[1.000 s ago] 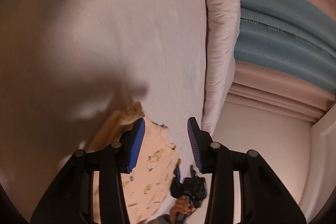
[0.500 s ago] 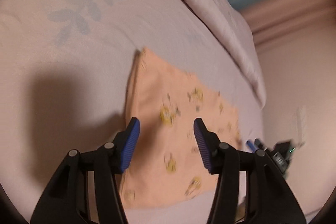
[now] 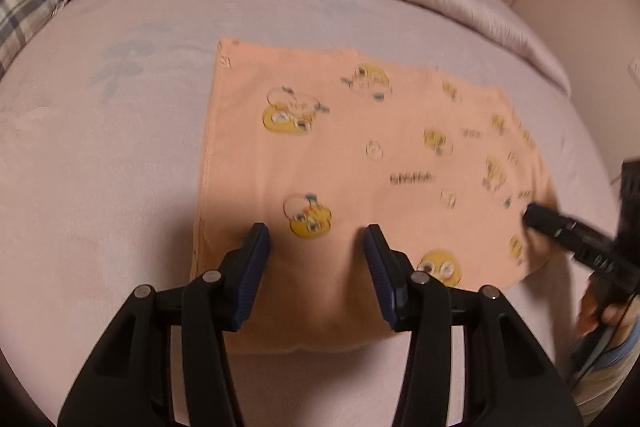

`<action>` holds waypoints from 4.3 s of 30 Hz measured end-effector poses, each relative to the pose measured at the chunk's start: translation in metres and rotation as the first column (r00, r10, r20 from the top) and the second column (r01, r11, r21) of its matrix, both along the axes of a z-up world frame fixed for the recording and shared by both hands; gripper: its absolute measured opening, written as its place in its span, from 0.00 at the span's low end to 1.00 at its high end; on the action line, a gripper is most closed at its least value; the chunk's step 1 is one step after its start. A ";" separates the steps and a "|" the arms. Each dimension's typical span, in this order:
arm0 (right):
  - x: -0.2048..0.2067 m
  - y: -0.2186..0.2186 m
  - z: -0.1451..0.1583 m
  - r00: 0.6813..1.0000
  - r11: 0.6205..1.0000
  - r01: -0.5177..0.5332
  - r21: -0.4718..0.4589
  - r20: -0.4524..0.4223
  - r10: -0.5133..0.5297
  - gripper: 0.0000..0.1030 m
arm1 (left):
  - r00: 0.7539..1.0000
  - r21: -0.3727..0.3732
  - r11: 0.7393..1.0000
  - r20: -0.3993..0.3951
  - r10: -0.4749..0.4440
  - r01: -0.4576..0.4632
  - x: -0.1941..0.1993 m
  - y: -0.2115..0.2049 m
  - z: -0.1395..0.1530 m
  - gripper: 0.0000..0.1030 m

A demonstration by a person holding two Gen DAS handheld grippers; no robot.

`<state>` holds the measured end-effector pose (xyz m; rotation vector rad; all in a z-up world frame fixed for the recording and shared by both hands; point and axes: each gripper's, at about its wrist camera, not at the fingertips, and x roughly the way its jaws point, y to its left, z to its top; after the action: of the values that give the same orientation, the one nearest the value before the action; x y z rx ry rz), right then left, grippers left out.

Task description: Fold small clothes

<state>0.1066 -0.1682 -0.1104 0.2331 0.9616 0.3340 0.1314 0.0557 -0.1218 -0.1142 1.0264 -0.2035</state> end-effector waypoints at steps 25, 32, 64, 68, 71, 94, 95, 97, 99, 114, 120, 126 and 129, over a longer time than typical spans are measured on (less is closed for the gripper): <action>-0.044 -0.004 0.002 0.999 0.999 0.033 -0.038 -0.015 -0.034 0.39 | 0.999 -0.001 1.000 -0.053 0.007 -0.007 -0.049 0.004 -0.001 0.49; -0.066 0.001 0.017 1.000 0.998 0.012 -0.062 0.011 -0.011 0.40 | 0.998 -0.023 0.999 -0.059 0.030 -0.032 -0.080 0.006 0.009 0.63; -0.064 0.074 0.045 0.987 0.986 -0.113 -0.118 0.097 0.125 0.67 | 0.970 -0.546 0.802 -0.157 0.187 -0.243 -0.082 0.087 0.017 0.99; -0.048 0.072 0.041 0.988 0.986 -0.117 -0.116 0.082 0.127 0.67 | 0.963 -0.636 0.726 -0.221 0.154 -0.262 -0.048 0.097 -0.004 0.99; -0.038 0.068 0.039 0.990 0.990 -0.116 -0.079 0.070 0.121 0.67 | 0.951 -0.703 0.647 -0.282 0.125 -0.294 -0.020 0.103 -0.023 0.99; 0.006 0.076 0.021 0.990 0.989 -0.143 -0.039 0.005 0.144 0.67 | 0.967 -0.650 0.742 -0.255 -0.010 -0.164 0.098 0.080 -0.031 0.98; 0.008 0.079 0.021 0.989 0.988 -0.149 -0.046 0.007 0.149 0.67 | 0.968 -0.652 0.740 -0.252 -0.006 -0.165 0.097 0.081 -0.031 0.98; 0.017 0.089 0.022 0.987 0.984 -0.160 -0.076 0.010 0.162 0.67 | 0.968 -0.649 0.742 -0.250 0.001 -0.168 0.096 0.082 -0.032 0.95; 0.030 0.098 0.023 0.987 0.981 -0.156 -0.112 0.015 0.159 0.67 | 0.966 -0.637 0.751 -0.257 0.010 -0.177 0.094 0.084 -0.033 0.87; 0.086 0.136 0.002 0.990 0.947 -0.137 -0.291 -0.054 0.127 0.41 | 0.932 -0.610 0.732 -0.348 0.097 -0.304 0.085 0.113 -0.053 0.24; 0.080 0.134 0.012 0.992 0.950 -0.125 -0.288 -0.063 0.111 0.39 | 0.937 -0.556 0.780 -0.331 0.112 -0.289 0.084 0.106 -0.045 0.23; 0.034 0.139 0.030 0.984 0.940 -0.174 -0.294 -0.007 0.180 0.39 | 0.940 -0.528 0.801 -0.321 0.118 -0.281 0.087 0.099 -0.042 0.23; 0.019 0.137 0.021 0.984 0.936 -0.175 -0.305 -0.026 0.175 0.39 | 0.938 -0.513 0.809 -0.323 0.126 -0.285 0.089 0.095 -0.041 0.23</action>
<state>0.1261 -0.0308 -0.0896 -0.1385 1.0215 0.3422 0.2201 0.1505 -0.1623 -0.8067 1.1981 -0.2867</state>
